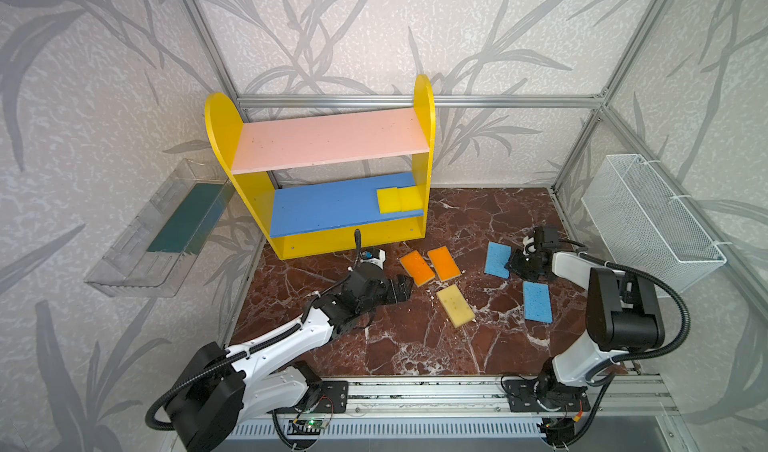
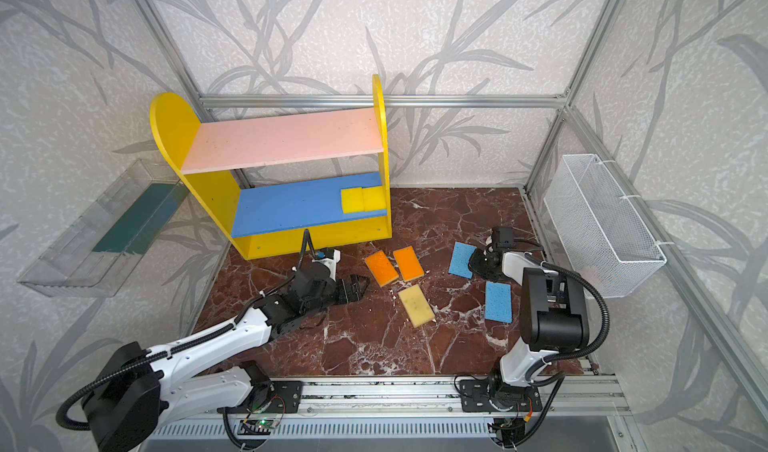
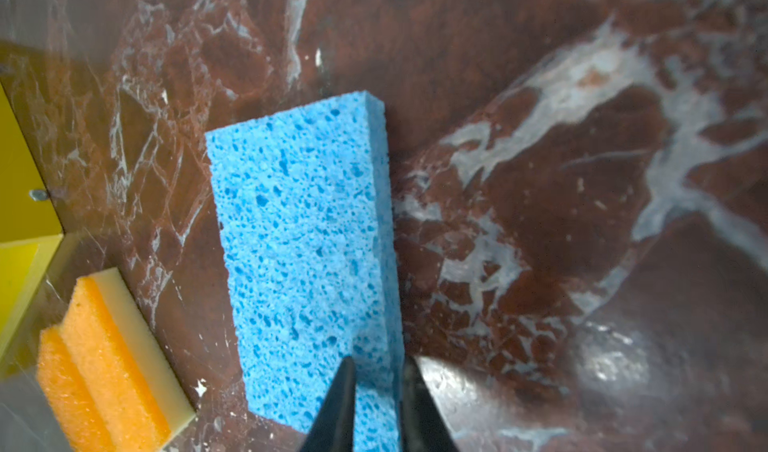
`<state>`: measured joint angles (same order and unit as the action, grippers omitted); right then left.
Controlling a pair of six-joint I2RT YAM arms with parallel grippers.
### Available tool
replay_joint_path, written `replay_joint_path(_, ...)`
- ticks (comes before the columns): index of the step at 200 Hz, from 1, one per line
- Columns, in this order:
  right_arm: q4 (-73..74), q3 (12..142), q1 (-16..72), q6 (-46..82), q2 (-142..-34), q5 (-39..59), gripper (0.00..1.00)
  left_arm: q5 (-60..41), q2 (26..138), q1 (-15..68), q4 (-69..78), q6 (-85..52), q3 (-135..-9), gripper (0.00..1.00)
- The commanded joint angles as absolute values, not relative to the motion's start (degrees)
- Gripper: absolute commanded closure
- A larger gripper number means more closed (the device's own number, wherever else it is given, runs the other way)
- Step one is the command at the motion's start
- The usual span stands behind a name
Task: Place and organize the cleaning sponges onto the shelf
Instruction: 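Grasp the blue sponge farther from the robot with the right gripper, then lift the blue sponge with the right gripper and pass it to the left gripper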
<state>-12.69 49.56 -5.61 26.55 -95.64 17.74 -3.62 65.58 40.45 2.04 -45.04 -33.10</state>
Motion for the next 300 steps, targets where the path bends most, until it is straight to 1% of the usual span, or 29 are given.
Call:
replay_joint_path(1, -12.7, 48.5, -5.6, 26.1, -94.1, 19.0, 0.88, -4.2, 67.6, 40.1, 3.1, -45.6, -36.6, 0.03)
replay_joint_path(23, -12.5, 48.2, -4.8, 26.0, -93.1, 19.2, 0.91, -5.0, 70.2, 40.0, 4.5, -46.0, -38.6, 0.03)
replay_joint_path(43, -13.2, 48.3, -3.7, 25.5, -92.8, 18.2, 0.91, -6.2, 72.9, 40.0, 4.9, -46.1, -41.1, 0.04)
replay_joint_path(55, -13.1, 48.1, -3.5, 25.5, -92.8, 17.7, 0.84, -6.9, 74.2, 40.0, 4.9, -46.0, -42.6, 0.04)
replay_joint_path(71, -11.7, 47.5, -3.5, 26.4, -93.3, 17.7, 0.69, -7.7, 75.5, 40.0, 4.8, -45.7, -44.0, 0.04)
replay_joint_path(84, -11.4, 47.8, -3.5, 26.7, -94.2, 18.2, 0.62, -7.8, 76.2, 40.0, 4.9, -45.5, -44.6, 0.05)
replay_joint_path(94, -11.6, 48.0, -3.4, 26.8, -95.0, 18.2, 0.60, -7.7, 76.5, 40.0, 5.2, -45.4, -44.5, 0.05)
replay_joint_path(114, -12.0, 48.1, -3.3, 26.8, -95.8, 17.3, 0.60, -7.3, 76.4, 40.0, 5.3, -45.5, -43.4, 0.05)
replay_joint_path(134, -11.8, 48.2, -3.0, 26.7, -96.6, 17.1, 0.64, -6.3, 76.1, 40.0, 5.4, -45.3, -42.3, 0.05)
replay_joint_path(159, -11.9, 48.5, -2.8, 26.8, -97.4, 17.1, 0.78, -4.9, 76.3, 40.0, 3.1, -43.9, -42.9, 0.05)
replay_joint_path(176, -11.7, 48.7, -2.8, 27.0, -97.5, 17.3, 0.85, -3.6, 75.9, 40.0, 1.6, -43.4, -43.1, 0.05)
replay_joint_path(205, -10.9, 48.9, -2.8, 27.6, -97.5, 18.7, 0.99, -1.0, 74.1, 40.0, 1.8, -43.5, -42.2, 0.01)
replay_joint_path(210, -10.9, 48.8, -2.8, 27.6, -97.5, 18.9, 1.00, -0.5, 73.7, 40.0, 2.0, -43.4, -41.9, 0.01)
replay_joint_path(227, -10.5, 48.5, -2.6, 27.7, -96.0, 19.8, 1.00, 1.2, 72.5, 39.8, 1.5, -42.4, -41.8, 0.01)
replay_joint_path(247, -8.9, 47.2, -1.3, 28.2, -92.5, 20.6, 1.00, -0.1, 71.1, 39.1, 0.8, -40.9, -42.1, 0.01)
replay_joint_path(270, -10.5, 46.4, 2.0, 27.5, -87.6, 18.0, 1.00, -1.3, 68.9, 37.7, 0.7, -40.0, -41.9, 0.08)
replay_joint_path(289, -11.9, 45.0, 3.7, 27.8, -82.9, 17.4, 1.00, -3.7, 68.6, 36.3, 1.6, -40.2, -42.2, 0.20)
replay_joint_path(300, -12.2, 43.8, 4.3, 28.2, -80.1, 18.3, 1.00, -5.3, 69.5, 35.8, 1.3, -40.0, -43.1, 0.31)
